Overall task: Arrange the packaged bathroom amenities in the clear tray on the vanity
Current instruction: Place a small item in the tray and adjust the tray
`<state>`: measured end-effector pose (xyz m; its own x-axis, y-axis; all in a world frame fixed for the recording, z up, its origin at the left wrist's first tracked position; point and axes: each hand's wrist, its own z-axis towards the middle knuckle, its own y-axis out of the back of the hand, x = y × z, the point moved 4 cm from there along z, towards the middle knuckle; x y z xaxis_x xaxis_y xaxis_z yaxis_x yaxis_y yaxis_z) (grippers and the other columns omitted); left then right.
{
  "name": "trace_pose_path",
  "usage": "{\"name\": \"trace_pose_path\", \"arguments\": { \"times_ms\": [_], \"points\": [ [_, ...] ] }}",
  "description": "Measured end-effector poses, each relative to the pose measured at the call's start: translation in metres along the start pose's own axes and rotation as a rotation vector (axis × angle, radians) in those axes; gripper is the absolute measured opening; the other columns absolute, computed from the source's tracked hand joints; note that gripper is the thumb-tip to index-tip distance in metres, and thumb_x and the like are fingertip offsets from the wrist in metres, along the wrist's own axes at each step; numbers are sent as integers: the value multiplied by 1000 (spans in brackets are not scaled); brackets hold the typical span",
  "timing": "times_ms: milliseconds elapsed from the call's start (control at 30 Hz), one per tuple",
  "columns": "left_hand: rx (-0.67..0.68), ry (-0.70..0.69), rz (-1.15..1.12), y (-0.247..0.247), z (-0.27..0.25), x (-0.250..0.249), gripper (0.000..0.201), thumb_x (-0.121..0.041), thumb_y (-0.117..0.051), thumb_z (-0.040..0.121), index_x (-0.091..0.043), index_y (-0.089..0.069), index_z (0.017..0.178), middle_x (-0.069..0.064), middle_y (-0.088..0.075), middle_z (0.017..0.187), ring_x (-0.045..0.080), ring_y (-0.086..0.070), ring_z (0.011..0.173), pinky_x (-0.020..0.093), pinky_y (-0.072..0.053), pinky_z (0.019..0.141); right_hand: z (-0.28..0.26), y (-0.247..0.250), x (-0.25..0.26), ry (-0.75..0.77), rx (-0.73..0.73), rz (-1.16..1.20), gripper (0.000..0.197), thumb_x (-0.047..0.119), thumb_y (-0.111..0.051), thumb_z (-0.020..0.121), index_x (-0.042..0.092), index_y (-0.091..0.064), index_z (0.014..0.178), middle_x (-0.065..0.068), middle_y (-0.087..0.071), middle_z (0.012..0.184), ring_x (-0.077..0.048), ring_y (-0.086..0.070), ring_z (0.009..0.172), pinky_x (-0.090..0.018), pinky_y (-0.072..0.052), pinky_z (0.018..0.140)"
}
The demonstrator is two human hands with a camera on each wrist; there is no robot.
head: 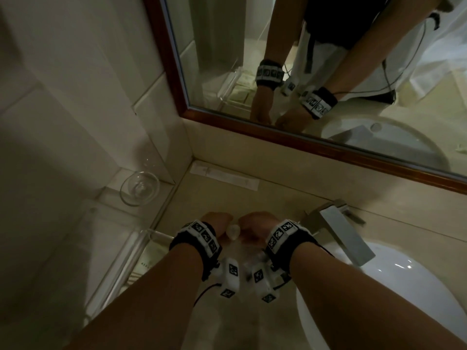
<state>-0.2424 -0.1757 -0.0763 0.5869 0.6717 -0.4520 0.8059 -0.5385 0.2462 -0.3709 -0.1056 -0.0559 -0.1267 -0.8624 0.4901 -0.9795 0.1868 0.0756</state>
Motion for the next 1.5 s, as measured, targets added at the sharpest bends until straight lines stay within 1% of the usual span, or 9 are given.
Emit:
{"name": "trace_pose_path", "arguments": {
  "times_ms": [100, 300, 400, 500, 933, 1100, 1233, 1400, 1500],
  "points": [
    [38, -125, 278, -5, -9, -2, 41, -31, -49, 102, -11, -52, 138, 11, -55, 142, 31, -56, 124, 35, -44, 103, 1, 1, 0, 16, 12, 50, 8, 8, -62, 88, 3, -67, 87, -19, -70, 85, -32, -68, 80, -51, -57, 89],
    [34, -196, -71, 5, -16, 4, 7, -11, -65, 89, -14, -64, 84, 16, -67, 105, 25, -65, 88, 41, -58, 92, -17, 8, 15, 124, -9, 71, 20, 9, -59, 94, 2, -68, 110, -19, -68, 104, -29, -66, 79, -45, -56, 86],
    [9, -274, 46, 16, -34, -2, 13, -23, -65, 91, -11, -71, 91, 17, -71, 90, 28, -66, 82, 37, -56, 78, -28, 4, 25, 189, -18, 83, 24, 3, -60, 92, 7, -69, 114, -14, -68, 105, -26, -67, 75, -38, -59, 72],
    [10, -333, -85, 32, -49, -4, 11, -17, -68, 90, -8, -69, 82, 23, -69, 89, 31, -64, 82, 50, -55, 88, -37, -5, 34, 246, -37, 110, 21, 2, -64, 89, 8, -72, 107, -17, -72, 101, -23, -65, 63, -30, -56, 55],
    [-132, -432, -570, 137, -81, 25, 5, -4, -70, 88, -7, -66, 89, 18, -70, 89, 27, -66, 77, 47, -58, 88, -59, -117, 93, 433, 130, -95, 20, 0, -67, 88, 4, -68, 107, -13, -67, 80, -20, -60, 63, -28, -50, 56],
    [-224, -414, -673, 184, -76, 29, 9, -1, -70, 87, -8, -65, 88, 15, -70, 88, 26, -68, 79, 40, -60, 81, -49, -155, 117, 425, 169, -49, 24, -2, -65, 88, 2, -65, 112, -18, -68, 91, -23, -63, 70, -32, -55, 62],
    [-350, -395, -618, 226, -59, 25, 14, 1, -68, 89, -10, -62, 82, 17, -66, 87, 24, -64, 70, 38, -61, 73, -30, -170, 128, 408, 158, 8, 19, -1, -62, 90, 3, -65, 109, -15, -67, 88, -22, -65, 70, -34, -57, 64],
    [-418, -341, -394, 257, -32, 15, 31, -2, -68, 87, 3, -63, 117, 19, -69, 106, 27, -66, 89, 44, -58, 92, -2, -158, 125, 342, 137, 19, 11, 0, -63, 91, 4, -66, 101, -13, -67, 81, -21, -64, 68, -35, -56, 64],
    [-520, -258, -83, 265, -18, 4, 36, -16, -78, 81, -7, -70, 114, 12, -71, 115, 28, -67, 104, 39, -56, 95, 16, -143, 118, 296, 102, 62, 7, 4, -59, 94, 5, -66, 96, -14, -67, 86, -23, -65, 71, -35, -55, 65]
  ]
}}
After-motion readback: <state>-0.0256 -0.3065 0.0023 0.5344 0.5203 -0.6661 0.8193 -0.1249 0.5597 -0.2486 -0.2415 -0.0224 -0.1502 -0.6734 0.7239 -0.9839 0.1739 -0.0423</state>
